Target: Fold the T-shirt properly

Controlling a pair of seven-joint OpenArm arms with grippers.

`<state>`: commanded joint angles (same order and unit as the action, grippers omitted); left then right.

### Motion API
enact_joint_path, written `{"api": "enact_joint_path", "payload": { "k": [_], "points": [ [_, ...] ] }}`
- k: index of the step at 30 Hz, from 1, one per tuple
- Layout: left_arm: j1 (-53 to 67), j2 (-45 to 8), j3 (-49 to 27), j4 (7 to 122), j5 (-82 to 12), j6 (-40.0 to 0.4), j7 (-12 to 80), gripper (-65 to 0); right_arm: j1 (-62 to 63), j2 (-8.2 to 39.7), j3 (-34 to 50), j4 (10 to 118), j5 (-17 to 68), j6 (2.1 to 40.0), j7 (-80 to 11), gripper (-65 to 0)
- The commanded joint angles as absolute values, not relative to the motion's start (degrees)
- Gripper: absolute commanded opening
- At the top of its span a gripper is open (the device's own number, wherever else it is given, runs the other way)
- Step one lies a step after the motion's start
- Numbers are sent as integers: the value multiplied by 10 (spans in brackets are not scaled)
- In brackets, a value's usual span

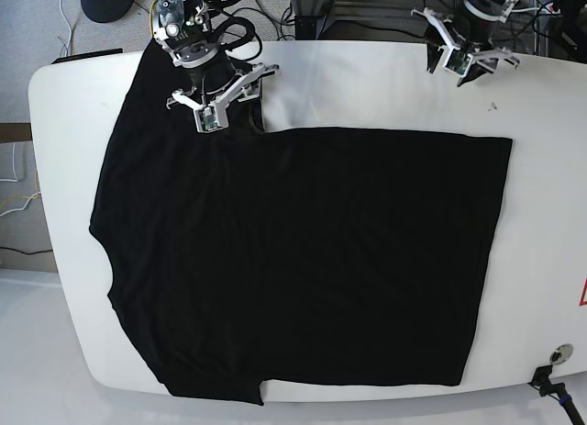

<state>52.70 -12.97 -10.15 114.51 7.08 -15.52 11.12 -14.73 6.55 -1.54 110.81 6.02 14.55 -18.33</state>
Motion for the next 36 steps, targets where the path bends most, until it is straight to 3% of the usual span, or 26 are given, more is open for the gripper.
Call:
{"api": "enact_joint_path", "payload": {
  "k": [6,12,17,36],
  "points": [
    [621,-95,-131,1144,71,-155,5,-358,-146,65,-15,1107,60,145,-183,-362],
    [665,-33,-131,1091,73,-156,-1,-358,-147,65,-15,1107,60,145,-183,-362],
    [658,-27,-98,996,73,-156,-3,-358,-155,65,-15,1107,60,145,-183,-362],
    [340,-45,-74,534,73,-156,-3,-358,-175,66,-13,1113,58,145,-183,-362]
  ]
}}
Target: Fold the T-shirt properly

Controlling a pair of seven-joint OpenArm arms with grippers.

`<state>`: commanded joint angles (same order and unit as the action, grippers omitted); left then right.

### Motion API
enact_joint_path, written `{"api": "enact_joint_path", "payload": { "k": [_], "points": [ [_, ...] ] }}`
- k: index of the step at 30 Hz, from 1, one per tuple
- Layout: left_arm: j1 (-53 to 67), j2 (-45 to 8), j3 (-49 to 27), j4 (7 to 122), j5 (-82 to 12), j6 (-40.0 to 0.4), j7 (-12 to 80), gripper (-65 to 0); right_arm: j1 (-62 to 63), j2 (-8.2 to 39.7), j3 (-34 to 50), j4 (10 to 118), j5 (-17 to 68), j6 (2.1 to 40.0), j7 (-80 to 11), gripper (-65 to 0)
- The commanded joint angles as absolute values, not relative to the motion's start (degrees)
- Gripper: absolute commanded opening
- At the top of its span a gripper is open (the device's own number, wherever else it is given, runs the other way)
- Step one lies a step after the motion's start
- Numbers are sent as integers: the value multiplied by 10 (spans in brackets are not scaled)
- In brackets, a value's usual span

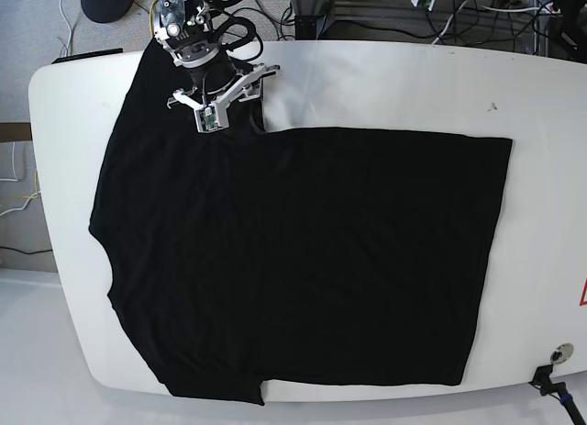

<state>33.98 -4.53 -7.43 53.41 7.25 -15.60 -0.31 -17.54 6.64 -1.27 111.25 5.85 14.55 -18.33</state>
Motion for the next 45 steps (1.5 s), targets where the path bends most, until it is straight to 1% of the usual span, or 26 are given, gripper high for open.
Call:
{"api": "enact_joint_path", "payload": {
  "k": [2,5,7,10,13,20,23,26,29,31,45],
  "points": [
    [305,-54,-74,479,73,-156,-3,-358,-188,73,1,1120,58,145,-183,-362],
    [264,-56,-74,420,73,-156,-3,-358,-199,78,14,1122,58,145,-183,-362],
    [243,-56,-74,392,73,-156,-3,-358,-212,79,38,1123,58,145,-183,-362],
    [228,-56,-74,385,73,-156,-3,-358,-233,79,71,1123,58,145,-183,-362],
    [213,-56,-74,382,73,-156,0,-358,-244,79,86,1123,58,145,-183,-362],
    [194,-52,-74,378,73,-155,0,-358,-249,78,83,1123,58,145,-183,-362],
    [148,-42,-74,316,73,-155,0,-358,-248,78,83,1122,58,145,-183,-362],
    [96,-41,-74,216,73,-155,-1,-358,-241,77,83,1122,58,145,-183,-362],
    [70,-41,-74,132,73,-155,-2,-358,-240,77,83,1122,58,145,-183,-362],
    [65,-40,-74,101,73,-155,-2,-358,-240,77,83,1122,58,145,-183,-362],
    [67,-36,-74,89,73,-154,-3,-358,-240,75,82,1122,59,145,-183,-362]
  ]
}}
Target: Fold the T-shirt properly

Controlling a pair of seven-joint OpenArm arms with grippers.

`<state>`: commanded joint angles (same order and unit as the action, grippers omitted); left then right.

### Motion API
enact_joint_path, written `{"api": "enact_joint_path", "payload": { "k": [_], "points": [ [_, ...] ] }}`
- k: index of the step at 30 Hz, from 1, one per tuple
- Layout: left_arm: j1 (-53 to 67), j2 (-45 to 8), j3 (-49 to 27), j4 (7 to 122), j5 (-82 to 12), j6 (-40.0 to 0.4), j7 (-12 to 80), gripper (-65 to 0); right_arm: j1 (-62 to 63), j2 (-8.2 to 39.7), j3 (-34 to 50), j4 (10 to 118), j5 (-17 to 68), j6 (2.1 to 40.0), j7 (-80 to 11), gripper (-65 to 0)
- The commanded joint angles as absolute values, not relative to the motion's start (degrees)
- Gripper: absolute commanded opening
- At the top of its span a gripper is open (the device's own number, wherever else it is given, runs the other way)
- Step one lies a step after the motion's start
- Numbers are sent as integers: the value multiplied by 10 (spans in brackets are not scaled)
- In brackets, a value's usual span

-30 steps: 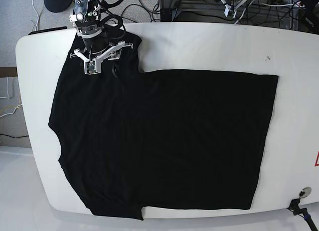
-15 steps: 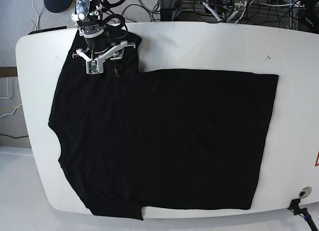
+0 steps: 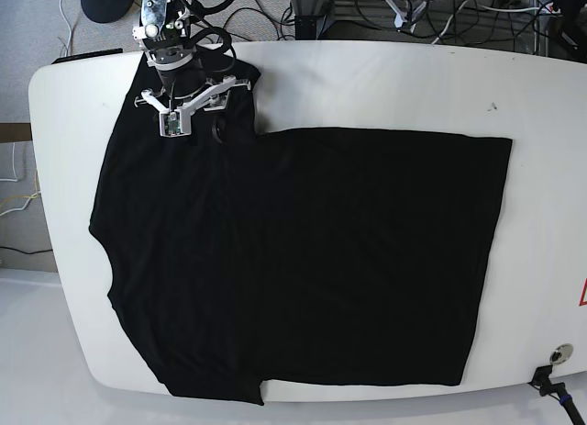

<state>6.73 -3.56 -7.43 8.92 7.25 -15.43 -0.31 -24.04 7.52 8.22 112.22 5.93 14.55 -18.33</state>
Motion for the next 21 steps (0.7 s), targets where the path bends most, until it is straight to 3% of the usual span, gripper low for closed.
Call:
{"api": "enact_joint_path", "payload": {
  "k": [21],
  "points": [
    [58,-32,-74,80,73,-153,1,-358,-227,77,83,1122,59,145,-183,-362]
  ]
}}
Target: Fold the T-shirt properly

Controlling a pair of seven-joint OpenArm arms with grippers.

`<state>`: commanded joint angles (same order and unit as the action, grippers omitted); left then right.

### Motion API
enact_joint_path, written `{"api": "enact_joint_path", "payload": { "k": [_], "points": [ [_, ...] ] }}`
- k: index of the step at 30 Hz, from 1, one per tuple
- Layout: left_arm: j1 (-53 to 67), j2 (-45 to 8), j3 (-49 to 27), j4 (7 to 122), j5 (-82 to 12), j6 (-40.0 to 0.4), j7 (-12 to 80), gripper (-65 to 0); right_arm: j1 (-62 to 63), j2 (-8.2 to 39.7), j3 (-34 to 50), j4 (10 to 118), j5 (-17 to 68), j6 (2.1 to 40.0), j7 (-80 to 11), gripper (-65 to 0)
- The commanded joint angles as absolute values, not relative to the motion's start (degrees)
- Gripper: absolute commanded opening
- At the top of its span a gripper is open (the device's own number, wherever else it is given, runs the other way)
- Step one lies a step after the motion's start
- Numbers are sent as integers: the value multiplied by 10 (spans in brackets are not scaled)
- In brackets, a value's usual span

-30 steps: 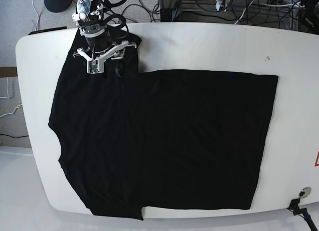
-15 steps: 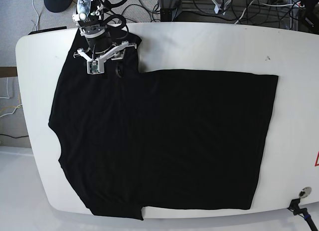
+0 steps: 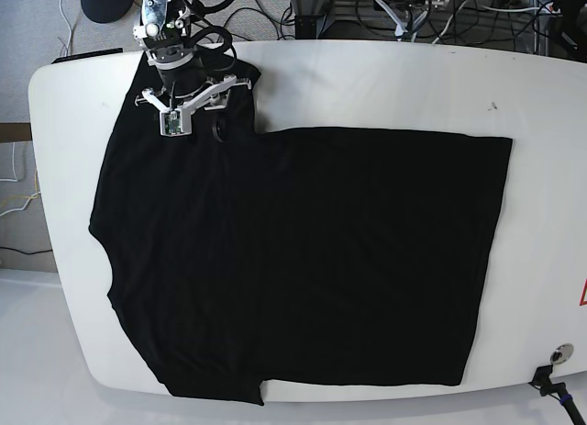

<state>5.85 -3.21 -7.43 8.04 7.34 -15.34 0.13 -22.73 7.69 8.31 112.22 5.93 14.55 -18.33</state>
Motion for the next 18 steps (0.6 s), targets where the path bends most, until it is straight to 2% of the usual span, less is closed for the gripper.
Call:
{"api": "enact_joint_path", "payload": {
  "k": [18],
  "points": [
    [45,-32,-74,81,73,-153,1,-358,-223,75,83,1122,59,145,-183,-362]
  ]
}}
